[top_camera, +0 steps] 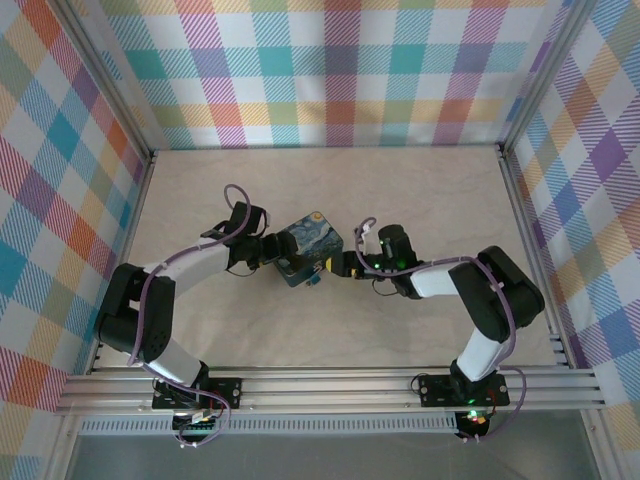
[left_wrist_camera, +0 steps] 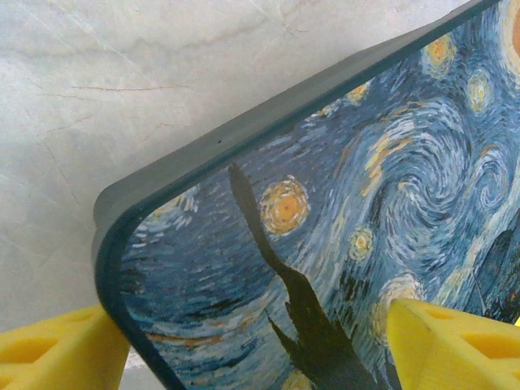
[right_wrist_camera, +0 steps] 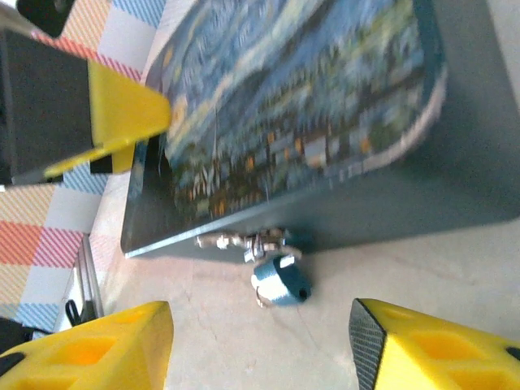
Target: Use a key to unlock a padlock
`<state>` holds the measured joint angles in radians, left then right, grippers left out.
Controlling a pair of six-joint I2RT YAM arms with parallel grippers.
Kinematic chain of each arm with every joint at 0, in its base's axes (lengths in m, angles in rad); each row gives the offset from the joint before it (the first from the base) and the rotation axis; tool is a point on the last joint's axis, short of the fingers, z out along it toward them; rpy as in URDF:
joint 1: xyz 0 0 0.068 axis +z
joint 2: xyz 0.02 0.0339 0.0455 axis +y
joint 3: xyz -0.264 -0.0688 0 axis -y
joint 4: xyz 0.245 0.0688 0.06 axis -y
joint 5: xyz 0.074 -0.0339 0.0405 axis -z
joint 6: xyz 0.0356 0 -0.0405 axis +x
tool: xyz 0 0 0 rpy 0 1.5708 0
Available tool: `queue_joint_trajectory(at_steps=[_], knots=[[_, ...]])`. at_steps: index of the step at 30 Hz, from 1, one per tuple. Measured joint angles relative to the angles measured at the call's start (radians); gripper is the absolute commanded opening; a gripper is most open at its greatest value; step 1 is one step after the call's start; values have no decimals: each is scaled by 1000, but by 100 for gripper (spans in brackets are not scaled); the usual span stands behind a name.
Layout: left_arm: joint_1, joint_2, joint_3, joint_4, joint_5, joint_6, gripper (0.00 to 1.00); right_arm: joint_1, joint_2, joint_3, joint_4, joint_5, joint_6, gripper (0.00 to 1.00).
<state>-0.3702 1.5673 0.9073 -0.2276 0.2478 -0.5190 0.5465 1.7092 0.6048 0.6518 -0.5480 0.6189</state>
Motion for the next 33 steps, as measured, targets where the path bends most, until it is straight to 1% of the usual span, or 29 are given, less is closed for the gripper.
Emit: queue_joint_trajectory(at_steps=[3, 8, 17, 22, 30, 33], knots=[[-1, -3, 0, -4, -7, -8, 80, 18, 23, -18, 51, -29, 1, 68], [-1, -5, 0, -6, -18, -12, 80, 44, 83, 3, 113, -57, 1, 68], [-1, -5, -1, -5, -18, -16, 80, 54, 168, 79, 142, -71, 1, 68], [-1, -5, -1, -5, -18, -16, 80, 56, 176, 97, 140, -71, 1, 70], [-1, -5, -1, -5, -18, -18, 79, 58, 197, 105, 162, -98, 10, 67], [-1, -7, -2, -5, -18, -24, 79, 59, 200, 105, 172, -108, 15, 70]])
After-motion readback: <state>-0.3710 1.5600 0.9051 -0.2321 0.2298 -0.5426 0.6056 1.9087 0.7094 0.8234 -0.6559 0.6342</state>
